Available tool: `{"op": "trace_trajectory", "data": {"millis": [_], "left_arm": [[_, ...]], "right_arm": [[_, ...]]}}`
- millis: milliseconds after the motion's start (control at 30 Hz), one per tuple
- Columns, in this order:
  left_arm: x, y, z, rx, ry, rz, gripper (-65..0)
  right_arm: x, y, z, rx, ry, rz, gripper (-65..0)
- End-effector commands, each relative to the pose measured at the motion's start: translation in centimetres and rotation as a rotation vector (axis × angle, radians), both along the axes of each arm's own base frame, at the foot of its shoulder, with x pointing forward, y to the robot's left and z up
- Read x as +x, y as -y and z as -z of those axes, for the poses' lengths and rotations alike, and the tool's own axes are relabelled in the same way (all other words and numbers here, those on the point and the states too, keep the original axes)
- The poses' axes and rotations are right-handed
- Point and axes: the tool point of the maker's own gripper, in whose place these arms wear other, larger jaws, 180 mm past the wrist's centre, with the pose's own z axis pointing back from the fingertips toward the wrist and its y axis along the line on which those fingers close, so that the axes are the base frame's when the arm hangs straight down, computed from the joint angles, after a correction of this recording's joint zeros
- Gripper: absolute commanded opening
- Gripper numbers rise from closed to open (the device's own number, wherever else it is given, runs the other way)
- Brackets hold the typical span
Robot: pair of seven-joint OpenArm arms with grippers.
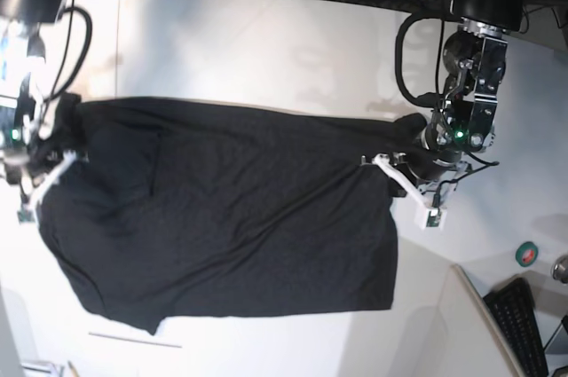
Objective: Layout the t-shirt on the table in an organized manner, then fold the t-shirt properly
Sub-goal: 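Release the shirt and reposition both grippers at its edges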
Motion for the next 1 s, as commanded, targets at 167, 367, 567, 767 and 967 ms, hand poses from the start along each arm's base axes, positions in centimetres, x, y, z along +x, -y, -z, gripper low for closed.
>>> {"op": "trace_trajectory", "data": {"millis": [167,367,567,767,967], "left_arm": [[-0.6,-5.5,-0.8,0.02,0.033,-0.147,-65.0],[-2.5,-11.7,-1.1,0.035,0.032,-0.314,-65.0],[-4.0,-14.9,-1.3,0.044,0.035,-0.408,-65.0],[-4.2,-15.2,-1.3,0.045,0.035,-0.416,-65.0],[-4.1,-15.3,-1.4,0.045,0.038,-0.418,-65.0]], "right_arm": [[3.4,3.3,1.6,0.025,-0.026,0.065,-29.6],[2.8,1.3,3.1,0.01,-0.08,-0.007,-29.6],[2.1,0.1,4.1,0.023,-0.1,-0.017,-30.2],[1.3,-0.3,4.4,0.027,-0.113,-0.021,-65.0],[-0.6,-3.2,0.4,-0.013,-0.036,-0.074,-65.0]]}}
